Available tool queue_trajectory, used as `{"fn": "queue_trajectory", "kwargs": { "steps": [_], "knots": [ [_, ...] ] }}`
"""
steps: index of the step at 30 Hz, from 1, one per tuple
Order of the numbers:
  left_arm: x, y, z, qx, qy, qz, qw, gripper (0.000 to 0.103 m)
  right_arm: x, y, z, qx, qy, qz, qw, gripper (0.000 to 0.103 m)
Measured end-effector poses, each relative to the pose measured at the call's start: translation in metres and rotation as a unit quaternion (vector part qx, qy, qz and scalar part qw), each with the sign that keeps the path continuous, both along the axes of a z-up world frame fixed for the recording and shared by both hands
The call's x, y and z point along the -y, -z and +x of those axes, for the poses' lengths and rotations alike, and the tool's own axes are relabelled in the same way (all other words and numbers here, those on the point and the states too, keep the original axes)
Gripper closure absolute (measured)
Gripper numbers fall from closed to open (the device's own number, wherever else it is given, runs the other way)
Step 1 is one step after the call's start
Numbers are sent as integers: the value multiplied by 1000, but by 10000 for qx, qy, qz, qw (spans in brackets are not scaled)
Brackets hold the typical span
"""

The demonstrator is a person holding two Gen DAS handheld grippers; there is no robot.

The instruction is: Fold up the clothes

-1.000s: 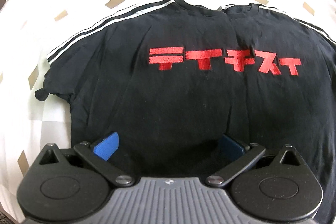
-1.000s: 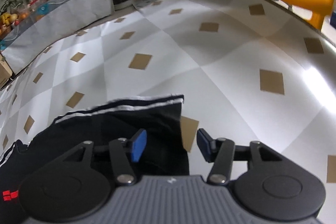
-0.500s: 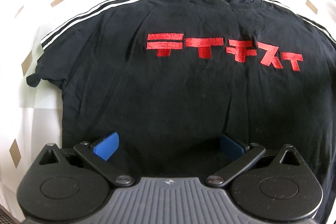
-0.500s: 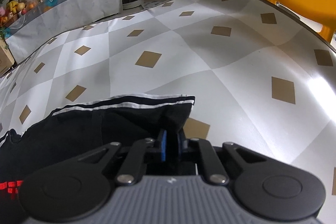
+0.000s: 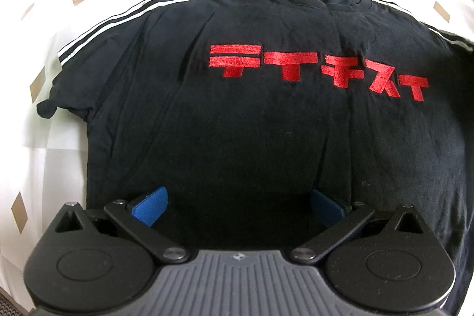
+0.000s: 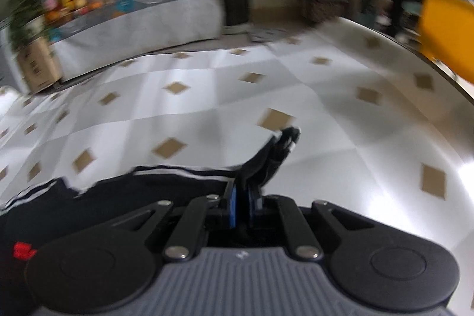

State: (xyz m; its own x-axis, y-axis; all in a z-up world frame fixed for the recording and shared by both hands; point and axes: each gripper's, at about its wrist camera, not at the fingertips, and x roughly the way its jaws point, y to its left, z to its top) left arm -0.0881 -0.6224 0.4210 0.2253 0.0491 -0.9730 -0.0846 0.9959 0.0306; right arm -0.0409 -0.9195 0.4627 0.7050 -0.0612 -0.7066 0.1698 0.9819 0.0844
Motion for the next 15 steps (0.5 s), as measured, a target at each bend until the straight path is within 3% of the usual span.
{"fn": "queue_trajectory", "kwargs": {
  "steps": [5,8,9,12,15],
  "knots": [
    [1,-1,1,-3,4,-7,10000,0,-47,4,2,-126,-1054,-151,9942,96],
    [0,-2,-1,-15,-1,-14,10000,0,-64,10,1,-288,-1575,-14,9871,89],
    [-1,-2,-1,-18,-5,-15,10000,0,-67,10,0,-308,-1733,65,9844,79],
    [-2,-3,0,-5,-34,-3,10000,0,-66,-1,-2,-188,-1832,191,9827,75],
    [-4,-6,1,51,-58,18,10000,0,-48,-15,0,29,-1463,381,9885,68]
  ]
}}
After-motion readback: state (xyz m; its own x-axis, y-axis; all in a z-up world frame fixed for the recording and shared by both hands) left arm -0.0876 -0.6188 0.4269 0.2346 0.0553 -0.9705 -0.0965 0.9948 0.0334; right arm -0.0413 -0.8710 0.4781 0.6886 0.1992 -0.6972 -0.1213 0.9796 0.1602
